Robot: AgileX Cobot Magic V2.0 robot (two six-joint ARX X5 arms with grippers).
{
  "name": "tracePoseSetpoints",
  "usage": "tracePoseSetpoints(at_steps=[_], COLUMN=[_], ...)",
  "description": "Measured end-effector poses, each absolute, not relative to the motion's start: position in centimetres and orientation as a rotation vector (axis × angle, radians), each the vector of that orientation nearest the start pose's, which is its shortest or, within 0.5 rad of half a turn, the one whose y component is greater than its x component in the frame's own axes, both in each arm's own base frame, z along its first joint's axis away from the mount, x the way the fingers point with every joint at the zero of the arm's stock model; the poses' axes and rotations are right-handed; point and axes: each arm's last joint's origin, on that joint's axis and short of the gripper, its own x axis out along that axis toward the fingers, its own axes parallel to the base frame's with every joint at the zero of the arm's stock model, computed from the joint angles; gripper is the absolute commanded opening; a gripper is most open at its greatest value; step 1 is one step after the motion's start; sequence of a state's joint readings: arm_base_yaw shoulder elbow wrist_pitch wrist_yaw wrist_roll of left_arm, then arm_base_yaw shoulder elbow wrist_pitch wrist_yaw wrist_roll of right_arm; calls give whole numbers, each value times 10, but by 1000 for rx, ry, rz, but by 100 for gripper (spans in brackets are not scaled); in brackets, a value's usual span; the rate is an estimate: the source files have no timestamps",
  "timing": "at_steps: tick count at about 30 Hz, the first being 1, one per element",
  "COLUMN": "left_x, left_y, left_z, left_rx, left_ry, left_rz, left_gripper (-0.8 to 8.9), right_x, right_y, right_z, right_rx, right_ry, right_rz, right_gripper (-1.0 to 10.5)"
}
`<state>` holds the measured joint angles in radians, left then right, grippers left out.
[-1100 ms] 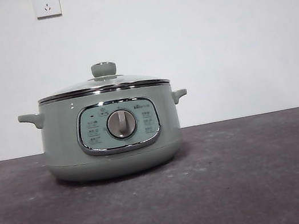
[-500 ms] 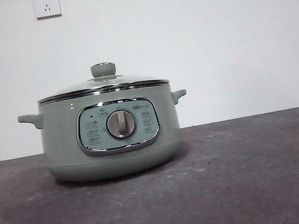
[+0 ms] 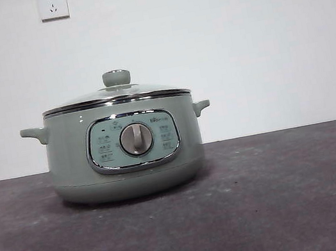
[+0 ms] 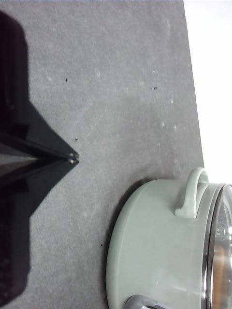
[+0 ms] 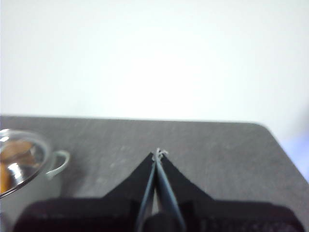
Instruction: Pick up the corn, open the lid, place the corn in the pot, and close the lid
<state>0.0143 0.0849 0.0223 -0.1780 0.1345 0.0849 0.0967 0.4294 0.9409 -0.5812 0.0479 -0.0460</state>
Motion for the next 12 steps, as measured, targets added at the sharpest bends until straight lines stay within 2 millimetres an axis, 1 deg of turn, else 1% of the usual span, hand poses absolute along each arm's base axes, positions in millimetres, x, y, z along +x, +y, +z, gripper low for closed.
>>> tracePoseSetpoints(at_steps=[2, 4, 5, 6, 9, 12], left_x=[99, 99, 99, 99, 99, 99], left_y=[-2, -2, -2, -2, -2, -2], left_z=[147, 147, 147, 147, 147, 147], left_rx=[66, 66, 66, 67, 66, 66], left_ry=[235, 235, 235, 235, 235, 235], left_rz=[-130, -130, -130, -129, -130, -130], left_gripper=[-4, -4, -4, -4, -4, -4], right_x=[63, 70, 74, 78, 85, 89], right_y=[4, 5, 5, 5, 6, 6], right_z=[355, 325, 311, 291, 247, 210], right_rx=[-51, -51, -51, -52, -55, -49], right_ry=[29, 15, 22, 38, 88, 118], right_rz=[40, 37, 37, 38, 39, 39], right_gripper=[1, 1, 1, 1, 1, 1])
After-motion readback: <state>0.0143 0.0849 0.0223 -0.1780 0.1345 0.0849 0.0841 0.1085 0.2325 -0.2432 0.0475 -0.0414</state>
